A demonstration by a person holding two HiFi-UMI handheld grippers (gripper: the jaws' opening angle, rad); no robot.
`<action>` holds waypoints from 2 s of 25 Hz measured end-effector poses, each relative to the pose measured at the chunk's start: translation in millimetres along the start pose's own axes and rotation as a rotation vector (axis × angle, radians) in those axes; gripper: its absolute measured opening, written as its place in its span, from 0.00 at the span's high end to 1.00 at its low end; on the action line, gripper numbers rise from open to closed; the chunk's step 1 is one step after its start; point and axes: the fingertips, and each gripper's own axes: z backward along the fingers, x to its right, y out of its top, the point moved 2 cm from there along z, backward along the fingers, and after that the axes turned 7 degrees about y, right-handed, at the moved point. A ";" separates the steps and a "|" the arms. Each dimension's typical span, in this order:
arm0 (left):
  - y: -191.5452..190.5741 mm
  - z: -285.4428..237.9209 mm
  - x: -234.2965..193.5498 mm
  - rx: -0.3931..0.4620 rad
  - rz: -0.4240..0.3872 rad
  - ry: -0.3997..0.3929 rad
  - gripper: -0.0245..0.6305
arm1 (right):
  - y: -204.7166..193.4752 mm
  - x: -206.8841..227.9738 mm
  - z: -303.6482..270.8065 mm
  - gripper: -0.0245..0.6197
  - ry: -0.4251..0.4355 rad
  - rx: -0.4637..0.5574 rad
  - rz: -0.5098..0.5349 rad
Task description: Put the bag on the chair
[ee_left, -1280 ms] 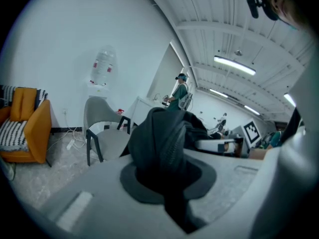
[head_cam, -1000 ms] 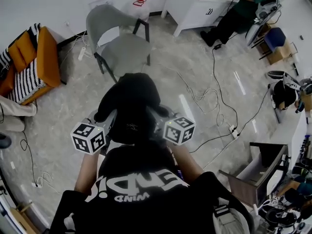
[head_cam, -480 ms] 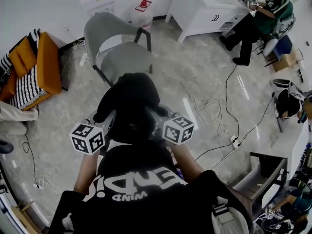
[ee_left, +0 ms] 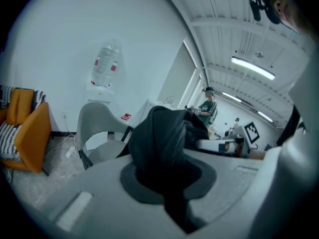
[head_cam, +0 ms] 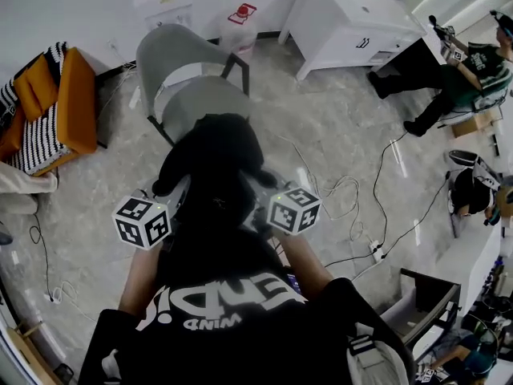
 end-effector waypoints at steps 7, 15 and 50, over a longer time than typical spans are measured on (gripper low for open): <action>26.1 -29.7 -9.3 0.011 -0.004 -0.012 0.91 | 30.1 26.0 -15.2 0.93 -0.005 0.009 -0.007; 50.6 -66.6 -38.1 -0.009 0.003 -0.054 0.91 | 55.3 55.4 -45.4 0.93 -0.049 0.030 -0.018; 215.2 -261.4 -222.5 -0.143 -0.096 -0.244 0.91 | 190.2 192.6 -238.7 0.93 -0.220 0.154 -0.136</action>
